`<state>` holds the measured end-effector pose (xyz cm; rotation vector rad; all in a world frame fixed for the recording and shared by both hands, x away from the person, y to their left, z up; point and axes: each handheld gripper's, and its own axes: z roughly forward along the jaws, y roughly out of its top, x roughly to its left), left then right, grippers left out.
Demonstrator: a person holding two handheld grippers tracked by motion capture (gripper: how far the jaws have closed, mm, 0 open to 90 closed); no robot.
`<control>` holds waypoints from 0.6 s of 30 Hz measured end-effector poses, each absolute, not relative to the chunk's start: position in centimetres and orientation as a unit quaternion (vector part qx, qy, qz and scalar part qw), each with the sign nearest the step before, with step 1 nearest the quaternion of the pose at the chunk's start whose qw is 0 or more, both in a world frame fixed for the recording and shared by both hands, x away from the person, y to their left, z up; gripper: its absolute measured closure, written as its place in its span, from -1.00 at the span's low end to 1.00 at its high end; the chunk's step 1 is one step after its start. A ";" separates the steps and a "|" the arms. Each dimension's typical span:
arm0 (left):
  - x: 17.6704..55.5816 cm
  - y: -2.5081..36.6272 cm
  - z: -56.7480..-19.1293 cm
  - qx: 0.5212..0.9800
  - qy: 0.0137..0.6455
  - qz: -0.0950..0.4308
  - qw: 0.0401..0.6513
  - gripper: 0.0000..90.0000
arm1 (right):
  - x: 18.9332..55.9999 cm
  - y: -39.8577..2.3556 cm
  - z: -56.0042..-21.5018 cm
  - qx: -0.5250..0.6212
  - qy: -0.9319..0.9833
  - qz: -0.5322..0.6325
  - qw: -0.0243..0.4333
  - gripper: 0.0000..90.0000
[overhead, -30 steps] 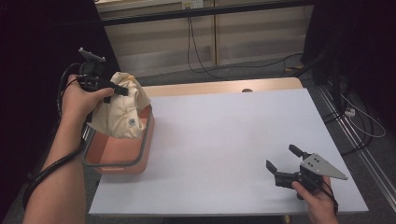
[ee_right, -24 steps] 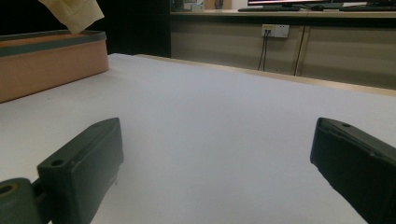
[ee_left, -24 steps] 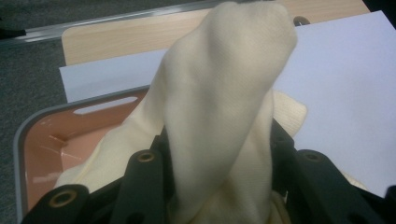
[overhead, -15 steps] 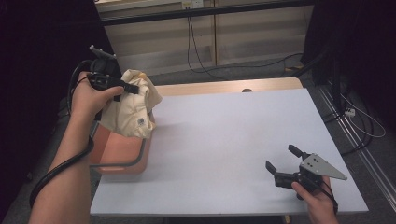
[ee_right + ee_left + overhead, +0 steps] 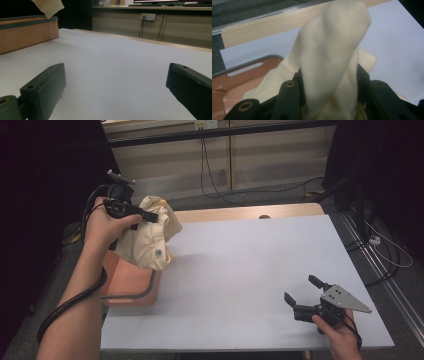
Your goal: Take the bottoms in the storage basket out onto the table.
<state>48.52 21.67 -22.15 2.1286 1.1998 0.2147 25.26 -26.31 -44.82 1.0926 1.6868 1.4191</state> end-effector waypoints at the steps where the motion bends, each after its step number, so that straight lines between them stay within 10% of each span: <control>1: 48.5 21.6 -22.2 0.818 0.460 0.079 0.337 0.35 | 25.3 -26.3 -44.8 0.419 0.646 0.543 0.334 -0.94; 18: 48.0 19.6 -22.8 0.830 0.432 0.068 0.345 0.35 | 25.2 -26.3 -44.8 0.419 0.647 0.543 0.334 -0.94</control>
